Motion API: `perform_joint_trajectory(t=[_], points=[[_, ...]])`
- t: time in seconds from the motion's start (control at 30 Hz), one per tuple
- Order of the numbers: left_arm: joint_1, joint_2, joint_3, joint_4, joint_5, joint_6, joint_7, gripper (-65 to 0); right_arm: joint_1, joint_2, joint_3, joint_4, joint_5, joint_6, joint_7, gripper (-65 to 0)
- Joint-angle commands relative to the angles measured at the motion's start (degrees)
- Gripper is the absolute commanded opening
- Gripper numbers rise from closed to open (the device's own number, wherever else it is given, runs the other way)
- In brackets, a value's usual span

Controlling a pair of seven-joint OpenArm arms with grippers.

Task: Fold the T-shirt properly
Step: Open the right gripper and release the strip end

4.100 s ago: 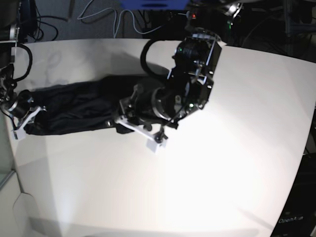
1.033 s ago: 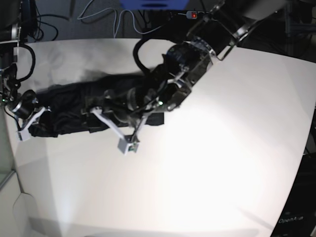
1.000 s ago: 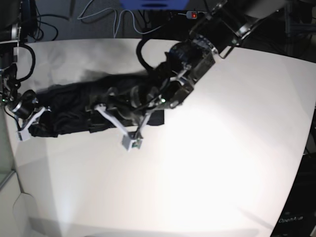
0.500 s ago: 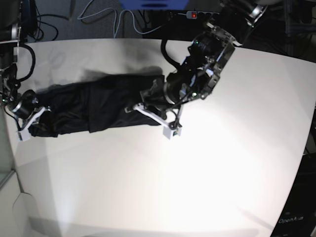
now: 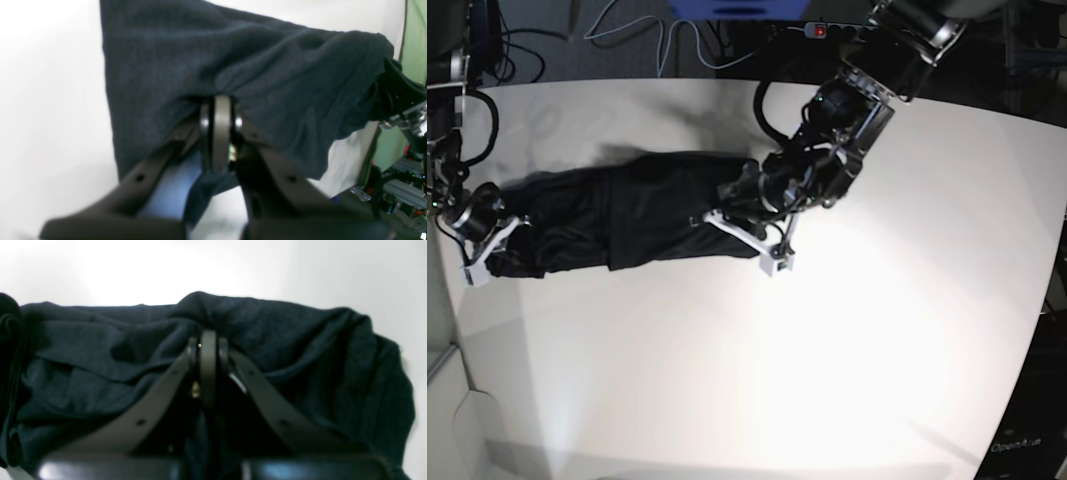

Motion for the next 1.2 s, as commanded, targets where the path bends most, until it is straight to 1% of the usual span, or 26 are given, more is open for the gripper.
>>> perform_joint_trajectory(t=[0.0, 0.1, 0.17, 0.3, 0.37, 0.47, 0.5, 0.6, 0.7, 0.83, 0.93, 1.0, 1.1, 1.17], points=[[-0.64, -0.08, -0.10, 0.13, 0.98, 0.95, 0.11, -63.6, -0.94, 0.29, -0.94, -0.80, -6.10, -0.97, -8.61, -65.0], [-0.73, -0.26, -0.10, -0.04, 1.07, 0.95, 0.11, -63.6, -1.12, 1.08, -0.85, 2.01, -6.10, -0.97, -8.87, -65.0], [-0.73, -1.40, -0.10, -0.04, 1.07, 0.95, 0.11, -63.6, -1.64, 2.40, -0.68, 5.44, -6.10, -0.97, -9.14, -64.9], [-1.87, -2.55, -0.02, 0.04, 1.07, 0.95, 0.55, -63.6, -2.96, 3.72, -0.41, 10.72, -6.02, -0.97, -10.02, -64.7], [-2.14, -3.69, -0.02, 0.04, 0.72, 0.95, 0.55, -63.6, -4.28, 4.51, 1.08, 13.97, -6.02, -0.97, -11.07, -64.7], [-2.40, -4.30, -0.02, 0.04, 0.72, 0.95, 0.55, -63.6, -6.30, 4.77, 4.77, 20.21, -6.02, -0.97, -12.83, -63.5], [-2.49, -4.92, -0.02, 0.13, 0.63, 0.95, 0.64, -63.6, -7.09, 4.77, 6.36, 22.50, -6.02, -0.97, -13.80, -61.4], [-2.49, -5.36, -0.02, 0.40, 0.63, 0.95, 0.64, -63.6, -9.03, 5.30, 12.07, 28.92, -6.02, -0.97, -17.84, -51.1], [-2.49, -6.06, -0.02, 0.48, 0.54, 0.87, 0.64, -63.6, -11.31, 5.21, 17.79, 34.81, -6.02, -0.97, -20.57, -41.9], [-2.49, -6.94, -0.02, 0.48, 0.54, 0.87, 0.64, -63.6, -13.60, 4.16, 24.12, 41.84, -6.02, -0.97, -25.22, -33.7], [-2.14, -7.82, -0.02, 0.57, 0.54, 0.87, 0.64, -63.6, -13.86, 1.08, 30.71, 43.42, -6.02, -0.97, -30.06, -27.6], [-2.14, -9.05, -0.02, 0.57, 0.54, 0.87, 0.64, -63.6, -13.86, -1.12, 35.28, 43.42, -6.02, -0.97, -32.35, -21.8], [-2.05, -9.84, -0.02, 0.57, 0.54, 0.87, 0.64, -63.6, -13.42, -4.72, 41.08, 43.60, -5.93, -0.97, -36.39, -12.6], [-2.05, -10.46, -0.02, 0.57, 0.54, 0.87, 0.64, -63.6, -13.07, -7.45, 44.07, 43.68, -5.84, -0.97, -39.99, -10.0]])
